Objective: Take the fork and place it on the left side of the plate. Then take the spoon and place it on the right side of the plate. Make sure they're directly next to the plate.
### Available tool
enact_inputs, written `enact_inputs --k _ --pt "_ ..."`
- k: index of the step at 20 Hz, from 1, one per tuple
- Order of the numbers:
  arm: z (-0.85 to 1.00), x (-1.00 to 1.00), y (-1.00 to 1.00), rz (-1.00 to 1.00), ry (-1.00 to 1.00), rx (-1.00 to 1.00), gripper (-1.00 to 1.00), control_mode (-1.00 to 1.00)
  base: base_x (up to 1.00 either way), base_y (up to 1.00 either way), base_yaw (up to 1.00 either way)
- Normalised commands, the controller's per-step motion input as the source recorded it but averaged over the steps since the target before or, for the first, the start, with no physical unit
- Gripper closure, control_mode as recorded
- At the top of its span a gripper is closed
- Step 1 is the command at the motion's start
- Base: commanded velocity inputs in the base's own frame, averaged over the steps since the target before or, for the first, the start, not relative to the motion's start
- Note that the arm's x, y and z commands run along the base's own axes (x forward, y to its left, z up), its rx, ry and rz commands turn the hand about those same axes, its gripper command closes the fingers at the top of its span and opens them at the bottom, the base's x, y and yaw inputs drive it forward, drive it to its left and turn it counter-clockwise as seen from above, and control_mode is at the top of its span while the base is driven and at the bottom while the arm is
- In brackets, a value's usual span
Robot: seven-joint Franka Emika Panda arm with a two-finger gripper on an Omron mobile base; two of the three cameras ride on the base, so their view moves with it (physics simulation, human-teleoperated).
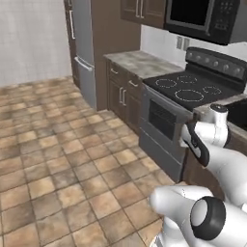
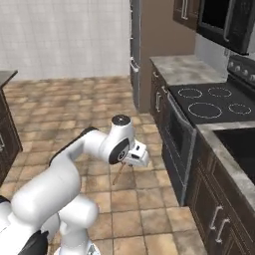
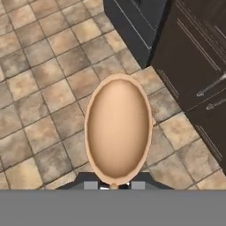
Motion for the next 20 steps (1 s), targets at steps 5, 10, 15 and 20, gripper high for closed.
enact_inputs --k 5,10,15,20 --pt "0.0 0.0 0.0 0.0 0.0 0.0 1.0 1.0 -0.38 0.08 1.0" --pt "0.0 0.0 0.0 0.0 0.0 0.0 1.0 1.0 -0.18 0.01 0.96" --pt "0.0 0.0 0.0 0.0 0.0 0.0 1.0 1.0 -0.13 0.0 0.98" --pt "0.0 0.0 0.0 0.0 0.0 0.0 1.0 1.0 -0.18 0.06 0.97"
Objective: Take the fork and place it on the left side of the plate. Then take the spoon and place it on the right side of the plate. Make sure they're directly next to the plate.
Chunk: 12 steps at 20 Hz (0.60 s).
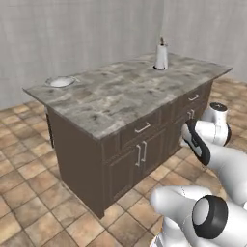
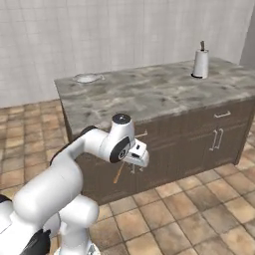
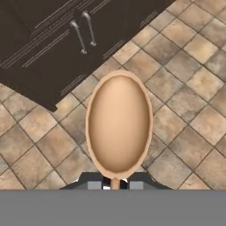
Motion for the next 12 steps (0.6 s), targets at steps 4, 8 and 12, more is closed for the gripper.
enact_inputs --k 4,8,12 --pt "0.0 0.0 0.0 0.0 0.0 0.0 1.0 1.0 -0.08 0.68 0.66" --pt "0.0 0.0 0.0 0.0 0.0 0.0 1.0 1.0 -0.01 0.99 0.25" --pt "0.0 0.0 0.0 0.0 0.0 0.0 1.0 1.0 0.05 1.0 0.01"
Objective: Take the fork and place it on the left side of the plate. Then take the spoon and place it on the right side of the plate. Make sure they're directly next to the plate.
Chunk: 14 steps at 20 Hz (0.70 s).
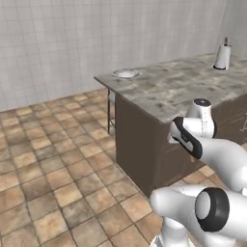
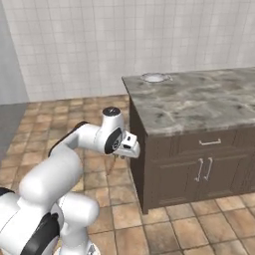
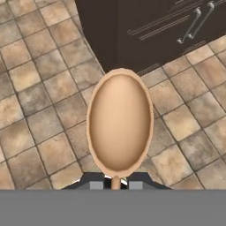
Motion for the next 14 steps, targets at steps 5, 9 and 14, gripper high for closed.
enact_inputs --k 5,9,14 --pt "0.0 0.0 0.0 0.0 0.0 0.0 1.0 1.0 0.26 1.0 -0.05" --pt "0.0 0.0 0.0 0.0 0.0 0.0 1.0 1.0 0.64 1.0 -0.16" --pt "0.0 0.0 0.0 0.0 0.0 0.0 1.0 1.0 1.0 0.89 -0.29"
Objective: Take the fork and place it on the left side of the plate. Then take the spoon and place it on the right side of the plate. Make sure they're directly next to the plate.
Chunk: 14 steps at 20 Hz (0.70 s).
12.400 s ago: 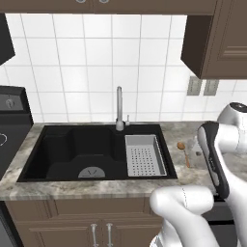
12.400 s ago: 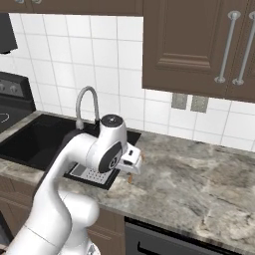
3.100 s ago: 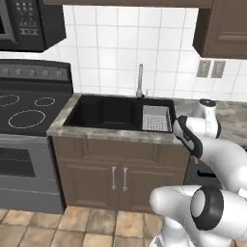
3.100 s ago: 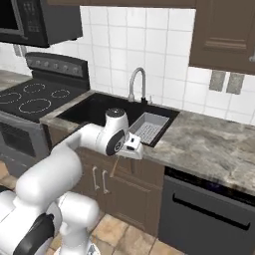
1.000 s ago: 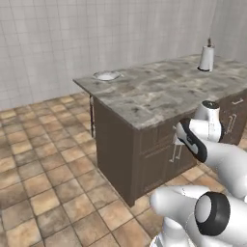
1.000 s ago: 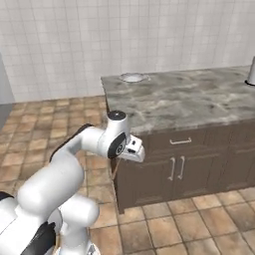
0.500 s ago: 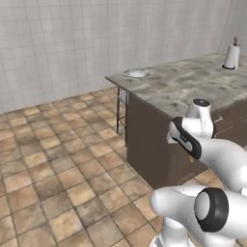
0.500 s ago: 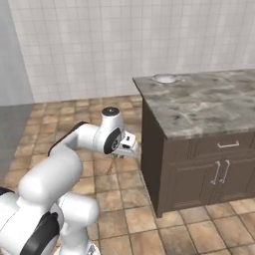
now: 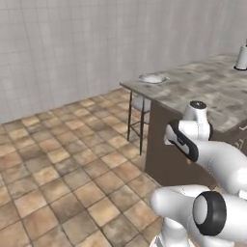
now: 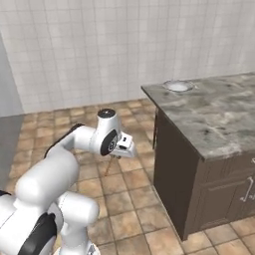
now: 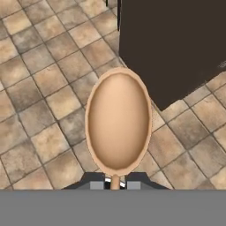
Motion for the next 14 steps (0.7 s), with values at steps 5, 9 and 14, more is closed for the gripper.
enact_inputs --k 5,9,14 --pt "0.0 0.0 0.0 0.0 0.0 0.0 1.0 1.0 1.0 0.49 -0.32" --pt "0.0 0.0 0.0 0.0 0.0 0.0 1.0 1.0 1.0 0.63 -0.31" --pt "0.0 0.0 0.0 0.0 0.0 0.0 1.0 1.0 1.0 0.95 -0.28"
